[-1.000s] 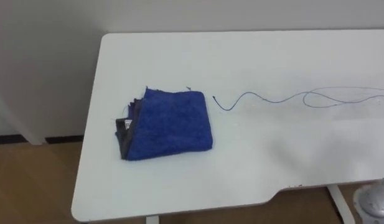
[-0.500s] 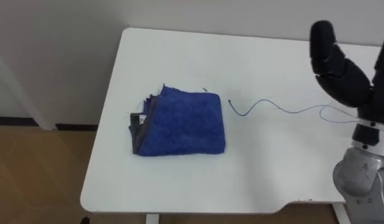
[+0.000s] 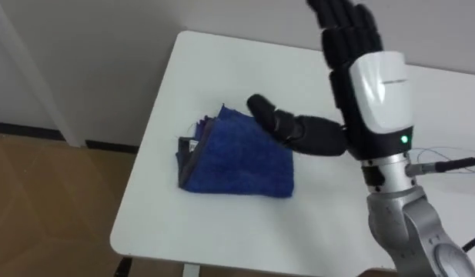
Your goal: Wipe table
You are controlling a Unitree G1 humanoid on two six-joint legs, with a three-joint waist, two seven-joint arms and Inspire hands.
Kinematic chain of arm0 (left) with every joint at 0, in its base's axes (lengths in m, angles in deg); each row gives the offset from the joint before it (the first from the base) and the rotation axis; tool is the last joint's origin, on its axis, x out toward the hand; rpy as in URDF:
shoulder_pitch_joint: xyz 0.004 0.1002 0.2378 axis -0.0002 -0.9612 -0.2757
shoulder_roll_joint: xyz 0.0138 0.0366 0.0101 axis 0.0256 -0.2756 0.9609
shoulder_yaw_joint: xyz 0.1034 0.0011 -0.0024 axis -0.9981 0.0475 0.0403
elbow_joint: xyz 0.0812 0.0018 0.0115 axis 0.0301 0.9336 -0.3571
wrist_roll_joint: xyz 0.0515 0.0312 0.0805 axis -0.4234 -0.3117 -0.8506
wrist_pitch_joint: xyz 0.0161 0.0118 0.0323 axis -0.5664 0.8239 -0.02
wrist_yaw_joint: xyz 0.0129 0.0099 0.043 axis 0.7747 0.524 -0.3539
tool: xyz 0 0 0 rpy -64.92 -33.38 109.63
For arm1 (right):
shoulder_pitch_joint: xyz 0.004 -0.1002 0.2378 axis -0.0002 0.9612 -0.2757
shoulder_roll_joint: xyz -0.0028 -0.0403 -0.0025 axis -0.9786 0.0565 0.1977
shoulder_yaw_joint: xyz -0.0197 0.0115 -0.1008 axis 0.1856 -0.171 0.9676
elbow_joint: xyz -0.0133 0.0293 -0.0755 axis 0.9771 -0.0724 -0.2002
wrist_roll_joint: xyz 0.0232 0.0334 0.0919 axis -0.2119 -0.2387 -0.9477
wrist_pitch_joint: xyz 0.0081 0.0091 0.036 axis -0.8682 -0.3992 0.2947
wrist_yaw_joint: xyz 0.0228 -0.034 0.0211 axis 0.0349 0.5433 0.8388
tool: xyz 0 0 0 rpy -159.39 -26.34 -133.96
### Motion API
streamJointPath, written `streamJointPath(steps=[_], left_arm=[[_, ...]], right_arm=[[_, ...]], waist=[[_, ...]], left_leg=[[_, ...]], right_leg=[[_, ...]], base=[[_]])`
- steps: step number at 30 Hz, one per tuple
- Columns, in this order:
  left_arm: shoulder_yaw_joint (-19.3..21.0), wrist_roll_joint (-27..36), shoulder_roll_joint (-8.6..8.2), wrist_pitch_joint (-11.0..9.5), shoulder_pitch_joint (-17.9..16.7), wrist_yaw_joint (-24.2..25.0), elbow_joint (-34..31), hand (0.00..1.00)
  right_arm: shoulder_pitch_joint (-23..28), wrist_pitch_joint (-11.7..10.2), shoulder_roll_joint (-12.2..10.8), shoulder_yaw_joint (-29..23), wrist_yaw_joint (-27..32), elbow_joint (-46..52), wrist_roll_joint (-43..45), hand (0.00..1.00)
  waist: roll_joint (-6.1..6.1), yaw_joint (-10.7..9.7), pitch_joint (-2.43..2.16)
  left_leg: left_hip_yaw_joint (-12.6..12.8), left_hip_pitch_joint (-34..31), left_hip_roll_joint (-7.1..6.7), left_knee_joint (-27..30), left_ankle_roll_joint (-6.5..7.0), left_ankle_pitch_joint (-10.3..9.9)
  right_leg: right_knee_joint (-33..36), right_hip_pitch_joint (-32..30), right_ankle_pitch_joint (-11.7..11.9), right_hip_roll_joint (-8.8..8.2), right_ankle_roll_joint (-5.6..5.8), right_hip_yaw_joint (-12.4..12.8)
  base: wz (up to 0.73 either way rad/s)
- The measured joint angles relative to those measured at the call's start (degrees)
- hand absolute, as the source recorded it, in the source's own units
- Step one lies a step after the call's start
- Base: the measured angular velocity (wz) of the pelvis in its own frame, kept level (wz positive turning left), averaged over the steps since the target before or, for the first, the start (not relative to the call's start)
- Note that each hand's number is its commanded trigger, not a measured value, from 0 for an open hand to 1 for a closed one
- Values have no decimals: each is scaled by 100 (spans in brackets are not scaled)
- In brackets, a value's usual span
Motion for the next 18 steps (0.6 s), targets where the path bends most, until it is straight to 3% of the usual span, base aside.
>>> streamJointPath(steps=[5,12,18], left_arm=[[-4,-12,87,14,-24,130,-7,0],[-12,-225,89,13,10,231,-3,0],[-55,-236,89,13,78,231,17,0]], right_arm=[[0,136,3,123,-378,-205,220,0],[21,127,2,688,-782,-1346,488,0],[70,265,18,854,-997,-1688,739,0]], waist=[[-16,68,-9],[-55,182,-19],[-8,193,16]], left_leg=[[-60,-26,-1,3,-1,0],[-152,-29,-17,4,-1,1],[-221,-128,-32,33,-2,1]], right_leg=[[0,3,0,-2,0,-121],[-67,37,1,-1,-1,-113],[-98,5,1,-3,-1,-93]], base=[[7],[6],[5]])
